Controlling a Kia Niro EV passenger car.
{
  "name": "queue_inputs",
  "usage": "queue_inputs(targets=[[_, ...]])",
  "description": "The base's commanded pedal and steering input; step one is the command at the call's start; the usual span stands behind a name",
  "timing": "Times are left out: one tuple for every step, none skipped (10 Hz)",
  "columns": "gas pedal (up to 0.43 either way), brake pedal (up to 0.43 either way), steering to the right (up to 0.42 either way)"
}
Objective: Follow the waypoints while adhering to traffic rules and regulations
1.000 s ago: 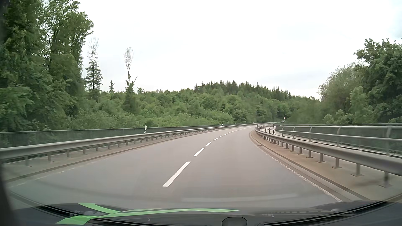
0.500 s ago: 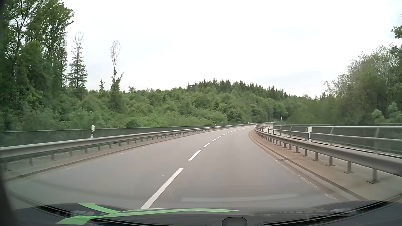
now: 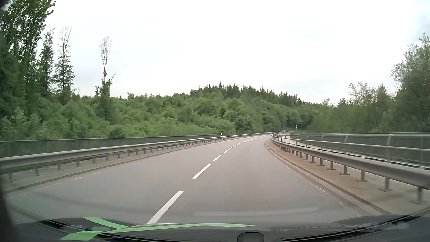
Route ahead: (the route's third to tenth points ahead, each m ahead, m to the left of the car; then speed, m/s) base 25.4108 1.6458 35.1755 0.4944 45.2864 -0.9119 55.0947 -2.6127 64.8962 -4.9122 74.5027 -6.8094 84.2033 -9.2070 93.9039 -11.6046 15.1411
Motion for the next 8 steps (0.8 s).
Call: queue_inputs(targets=[[0.008,0.000,0.019],[0.008,0.000,0.018],[0.008,0.000,0.018],[0.008,0.000,0.018],[0.008,0.000,0.018],[0.008,0.000,0.018],[0.008,0.000,0.018],[0.008,0.000,0.018]])
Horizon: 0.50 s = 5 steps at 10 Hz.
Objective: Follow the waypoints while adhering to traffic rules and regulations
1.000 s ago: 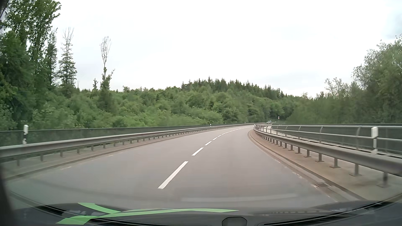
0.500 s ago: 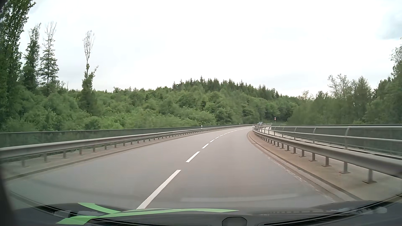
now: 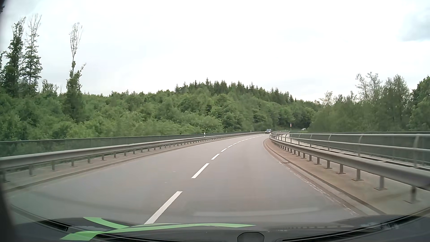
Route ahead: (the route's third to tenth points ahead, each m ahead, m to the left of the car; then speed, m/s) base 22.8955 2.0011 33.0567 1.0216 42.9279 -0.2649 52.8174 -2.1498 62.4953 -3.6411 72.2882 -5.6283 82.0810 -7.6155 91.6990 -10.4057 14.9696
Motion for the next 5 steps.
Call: queue_inputs(targets=[[0.008,0.000,0.018],[0.008,0.000,0.018],[0.008,0.000,0.018],[0.008,0.000,0.018],[0.008,0.000,0.018]])
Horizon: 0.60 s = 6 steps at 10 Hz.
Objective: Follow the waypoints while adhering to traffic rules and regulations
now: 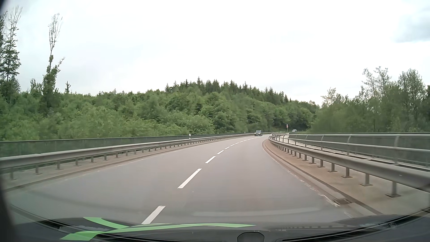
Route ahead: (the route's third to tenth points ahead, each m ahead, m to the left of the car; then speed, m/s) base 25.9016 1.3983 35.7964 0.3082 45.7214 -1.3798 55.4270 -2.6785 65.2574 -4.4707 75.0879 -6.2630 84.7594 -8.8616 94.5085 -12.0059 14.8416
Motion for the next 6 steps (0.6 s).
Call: queue_inputs(targets=[[0.008,0.000,0.017],[0.008,0.000,0.017],[0.008,0.000,0.016],[0.008,0.000,0.014],[0.008,0.000,0.013],[0.008,0.000,0.013]])
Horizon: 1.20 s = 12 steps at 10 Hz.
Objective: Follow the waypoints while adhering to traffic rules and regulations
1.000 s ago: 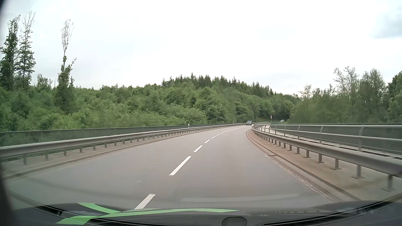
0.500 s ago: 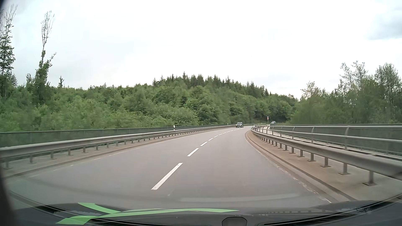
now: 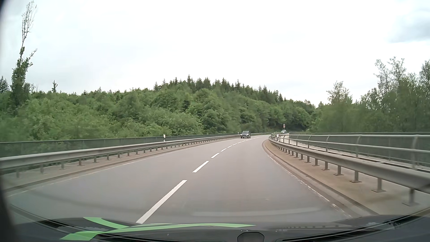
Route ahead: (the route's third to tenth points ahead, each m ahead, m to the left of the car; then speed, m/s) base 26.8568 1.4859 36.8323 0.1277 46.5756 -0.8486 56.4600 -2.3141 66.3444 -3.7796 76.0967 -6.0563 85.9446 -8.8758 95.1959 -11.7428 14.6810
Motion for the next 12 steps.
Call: queue_inputs(targets=[[0.008,0.000,0.013],[0.008,0.000,0.013],[0.008,0.000,0.014],[0.008,0.000,0.013],[0.008,0.000,0.014],[0.008,0.000,0.013],[0.008,0.000,0.013],[0.008,0.000,0.014],[0.008,0.000,0.013],[0.008,0.000,0.014],[0.008,0.000,0.014],[0.008,0.000,0.015]])
